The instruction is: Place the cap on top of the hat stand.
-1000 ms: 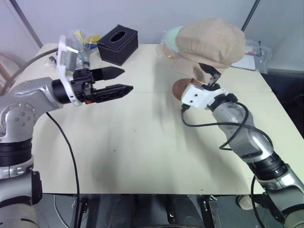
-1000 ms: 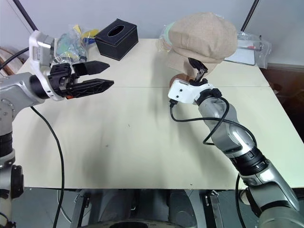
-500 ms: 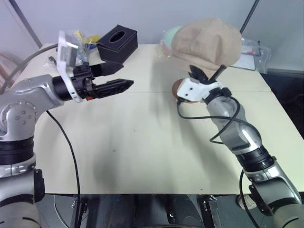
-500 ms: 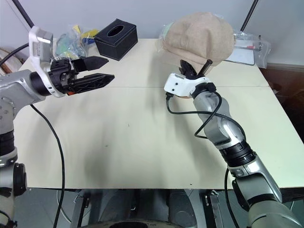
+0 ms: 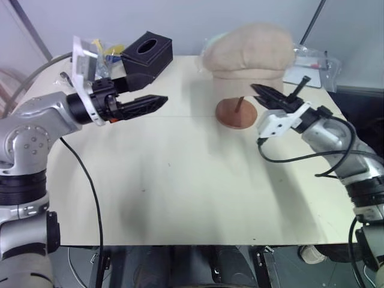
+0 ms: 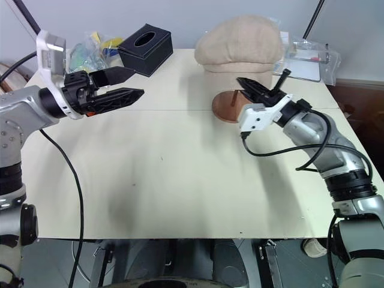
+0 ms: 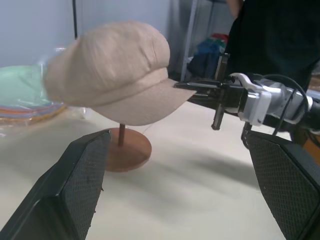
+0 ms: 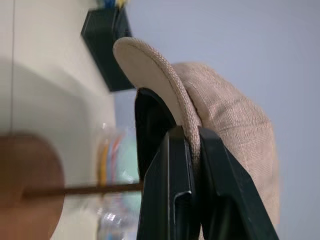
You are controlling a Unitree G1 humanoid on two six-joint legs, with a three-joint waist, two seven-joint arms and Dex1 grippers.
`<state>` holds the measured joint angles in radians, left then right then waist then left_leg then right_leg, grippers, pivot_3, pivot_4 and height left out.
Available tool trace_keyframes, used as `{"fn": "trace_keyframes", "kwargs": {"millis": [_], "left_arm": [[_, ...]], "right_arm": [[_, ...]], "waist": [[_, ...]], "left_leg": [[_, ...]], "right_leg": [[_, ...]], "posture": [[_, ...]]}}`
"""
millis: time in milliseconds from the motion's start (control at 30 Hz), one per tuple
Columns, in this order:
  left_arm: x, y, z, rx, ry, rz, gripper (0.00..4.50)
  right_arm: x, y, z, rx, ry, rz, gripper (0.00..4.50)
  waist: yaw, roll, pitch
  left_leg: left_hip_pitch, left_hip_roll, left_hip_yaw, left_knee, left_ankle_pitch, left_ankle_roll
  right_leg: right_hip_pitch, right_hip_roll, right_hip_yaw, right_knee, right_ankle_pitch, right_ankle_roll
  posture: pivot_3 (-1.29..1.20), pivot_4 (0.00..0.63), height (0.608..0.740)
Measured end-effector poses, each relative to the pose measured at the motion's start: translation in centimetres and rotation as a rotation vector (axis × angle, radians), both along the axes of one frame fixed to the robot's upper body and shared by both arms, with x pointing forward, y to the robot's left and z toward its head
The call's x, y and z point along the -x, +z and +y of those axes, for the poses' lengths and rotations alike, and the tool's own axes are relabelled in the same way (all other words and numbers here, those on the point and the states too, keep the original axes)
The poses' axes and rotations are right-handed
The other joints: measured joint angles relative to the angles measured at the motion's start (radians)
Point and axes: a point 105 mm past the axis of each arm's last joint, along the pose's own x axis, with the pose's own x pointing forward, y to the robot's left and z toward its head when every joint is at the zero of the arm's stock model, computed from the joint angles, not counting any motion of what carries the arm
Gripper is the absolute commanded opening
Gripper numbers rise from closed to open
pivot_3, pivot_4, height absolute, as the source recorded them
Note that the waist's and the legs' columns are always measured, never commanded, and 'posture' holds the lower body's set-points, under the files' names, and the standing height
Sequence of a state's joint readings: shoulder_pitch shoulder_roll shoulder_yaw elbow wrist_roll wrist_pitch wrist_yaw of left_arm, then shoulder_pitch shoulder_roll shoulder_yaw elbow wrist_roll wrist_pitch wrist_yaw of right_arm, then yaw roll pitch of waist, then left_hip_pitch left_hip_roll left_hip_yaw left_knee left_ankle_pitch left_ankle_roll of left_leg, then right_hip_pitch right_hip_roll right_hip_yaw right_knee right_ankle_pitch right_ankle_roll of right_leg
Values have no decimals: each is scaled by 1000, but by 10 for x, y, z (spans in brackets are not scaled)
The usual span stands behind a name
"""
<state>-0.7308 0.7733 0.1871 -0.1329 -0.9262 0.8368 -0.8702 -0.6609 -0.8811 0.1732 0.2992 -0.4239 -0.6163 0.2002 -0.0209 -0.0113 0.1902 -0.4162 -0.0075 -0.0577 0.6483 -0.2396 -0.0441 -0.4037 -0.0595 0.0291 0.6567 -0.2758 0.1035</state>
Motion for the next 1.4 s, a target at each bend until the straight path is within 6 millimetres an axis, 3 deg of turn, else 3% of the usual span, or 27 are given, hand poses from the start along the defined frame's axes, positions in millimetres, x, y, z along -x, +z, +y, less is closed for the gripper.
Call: {"fn": "trace_keyframes", "kwargs": {"millis": [200,400,567,700,733,900,1067,1167,1267,1400], "left_arm": [[0,1,1,2,3,-2,4500],[-1,2,1,4,5,-4,4500],[-1,4,0,7,4,-14,4500],[-3,3,0,6,10,-12,4500],[-3,3,0,7,10,-11,4500],[-4,4,-1,5,11,-15,4500],[-5,-8,12,-25,60,14,4500],[-5,-15,20,-42,92,24,4500],[-3,-12,25,-55,95,7,4500],[-1,-5,35,-68,110,-20,4500]], "right_arm": [[-7,-6,-19,-33,-9,18,31],[-9,-8,-14,-63,36,13,31],[-12,-11,1,-138,82,40,1918],[-13,-12,2,-145,84,54,4095],[-13,-11,2,-148,80,52,4456],[-7,-13,-11,-131,33,68,4456],[17,-30,-49,-166,-45,278,4456],[30,-17,-74,-277,-93,436,4456],[44,9,-103,-439,-132,618,4456],[65,14,-122,-650,-73,939,4456]], "waist": [[0,0,0],[0,0,0],[0,0,0],[1,0,0],[1,0,0],[4,0,0],[5,0,0],[2,1,1],[3,1,1],[3,1,1]], "left_leg": [[0,0,0,0,0,0],[0,0,0,0,0,0],[1,0,0,0,0,0],[1,0,0,0,0,0],[1,0,0,0,0,0],[0,0,0,0,0,0],[1,1,0,0,0,0],[4,3,0,0,0,0],[10,3,0,-1,-1,1],[10,4,0,-1,-1,1]], "right_leg": [[0,0,0,0,0,0],[0,0,0,0,0,0],[1,0,0,0,0,0],[1,0,0,0,0,0],[1,0,0,0,0,0],[1,0,0,0,0,0],[1,-1,1,0,0,0],[5,-1,1,0,0,0],[11,0,0,-1,-1,-1],[12,0,0,-3,-2,-3]], "posture": [[0,150,740],[0,150,740],[0,150,740],[0,150,740],[0,150,740],[0,150,740],[0,150,740],[0,150,740],[0,150,740],[0,150,740]]}}
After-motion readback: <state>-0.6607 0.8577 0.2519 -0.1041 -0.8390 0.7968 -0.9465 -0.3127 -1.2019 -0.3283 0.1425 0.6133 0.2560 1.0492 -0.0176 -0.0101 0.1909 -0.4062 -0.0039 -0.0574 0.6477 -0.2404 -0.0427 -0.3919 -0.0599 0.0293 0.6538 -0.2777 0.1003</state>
